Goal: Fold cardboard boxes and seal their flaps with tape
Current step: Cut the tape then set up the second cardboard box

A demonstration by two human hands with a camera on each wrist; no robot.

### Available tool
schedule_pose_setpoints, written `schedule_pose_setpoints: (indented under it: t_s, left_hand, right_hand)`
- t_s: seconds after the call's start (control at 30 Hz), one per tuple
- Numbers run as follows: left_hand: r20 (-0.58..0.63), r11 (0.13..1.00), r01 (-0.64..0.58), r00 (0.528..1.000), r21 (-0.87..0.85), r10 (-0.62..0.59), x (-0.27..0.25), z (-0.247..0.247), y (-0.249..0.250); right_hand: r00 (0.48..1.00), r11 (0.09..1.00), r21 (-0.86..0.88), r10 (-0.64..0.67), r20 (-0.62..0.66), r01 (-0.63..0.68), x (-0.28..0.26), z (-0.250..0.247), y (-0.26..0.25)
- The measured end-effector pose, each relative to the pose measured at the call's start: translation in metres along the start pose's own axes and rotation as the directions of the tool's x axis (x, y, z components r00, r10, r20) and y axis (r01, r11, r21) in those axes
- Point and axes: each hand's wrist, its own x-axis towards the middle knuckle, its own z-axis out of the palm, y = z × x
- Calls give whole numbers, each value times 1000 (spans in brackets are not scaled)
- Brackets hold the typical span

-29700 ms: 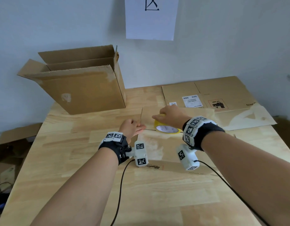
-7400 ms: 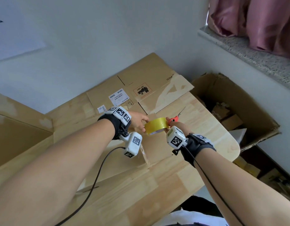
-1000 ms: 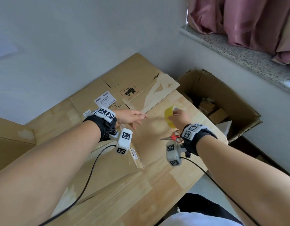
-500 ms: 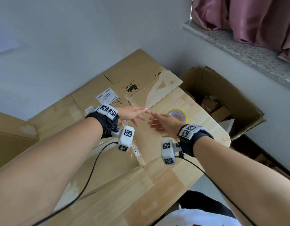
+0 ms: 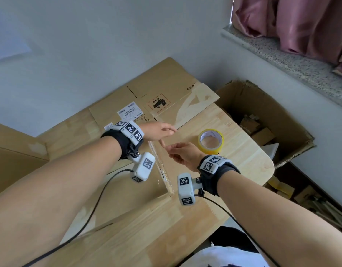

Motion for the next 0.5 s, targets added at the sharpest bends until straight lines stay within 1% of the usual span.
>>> schedule_pose_setpoints:
  t_s: [0.03,0.1,0.13,0.2,0.23,0.27,0.33,0.43,0.47,0.5]
  left_hand:
    - [-27,1000,-6,1000,19,7,-4,-4,-2]
    - [-130,998,-27,991,59,34,-15,-12,-10]
    - [-207,998,-34,977,61,46,-21,-14,-15]
    - [-355,998,-55,933,17,58,-34,-13,-27]
    - [-401,998,-66,914,0,60,-42,-10,-32]
    - [-425,997,-77,903,-20,61,-47,-5,-39]
    - [-430,993,-113,898,-26,91,-56,9,-50]
    - [-405,984,-165,897,64,176,-64,28,-56]
    - [-393,983,-155,902,95,180,-65,33,-59]
    - [-371,986,-120,916,114,154,-66,37,-60]
  right_hand:
    - [1000,1000,5,3,-5,-3,1,2,-1]
    - [1000,1000,-8,15,-7,-15,2,6,-2]
    - [1000,1000,-16,24,-12,-24,2,7,-2]
    - [999,999,-17,32,-31,-32,3,9,1]
    - [999,999,-14,32,-40,-32,3,10,2]
    - [998,999,-16,29,-48,-30,3,11,4]
    - [997,999,-33,28,-65,-31,2,11,6]
    - [996,999,-35,30,-89,-33,2,10,9]
    - [995,999,-27,29,-93,-32,2,10,10]
    - [995,999,-17,31,-96,-32,1,10,11]
